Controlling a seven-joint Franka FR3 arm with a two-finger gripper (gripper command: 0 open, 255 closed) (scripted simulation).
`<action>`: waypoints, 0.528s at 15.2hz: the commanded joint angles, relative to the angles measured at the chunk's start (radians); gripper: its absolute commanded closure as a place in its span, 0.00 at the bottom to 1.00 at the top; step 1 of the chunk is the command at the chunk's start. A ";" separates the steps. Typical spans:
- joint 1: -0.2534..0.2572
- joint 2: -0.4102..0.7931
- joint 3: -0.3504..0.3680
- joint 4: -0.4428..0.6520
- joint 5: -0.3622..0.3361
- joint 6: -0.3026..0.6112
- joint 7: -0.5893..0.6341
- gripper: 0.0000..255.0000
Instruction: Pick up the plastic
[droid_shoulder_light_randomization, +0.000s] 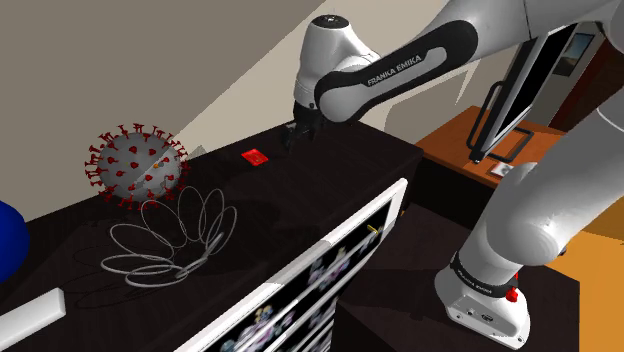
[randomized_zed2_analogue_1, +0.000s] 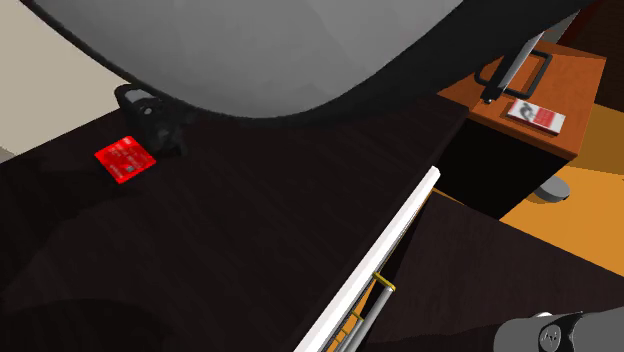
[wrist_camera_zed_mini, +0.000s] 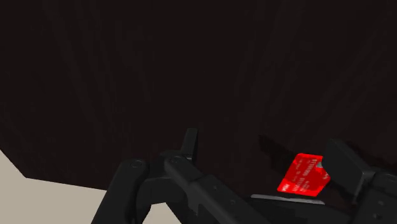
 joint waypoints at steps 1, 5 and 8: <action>-0.008 0.064 0.022 0.034 -0.039 0.064 0.051 0.00; -0.022 0.199 0.055 0.135 -0.149 0.153 0.170 0.00; -0.019 0.301 0.064 0.227 -0.253 0.199 0.270 0.00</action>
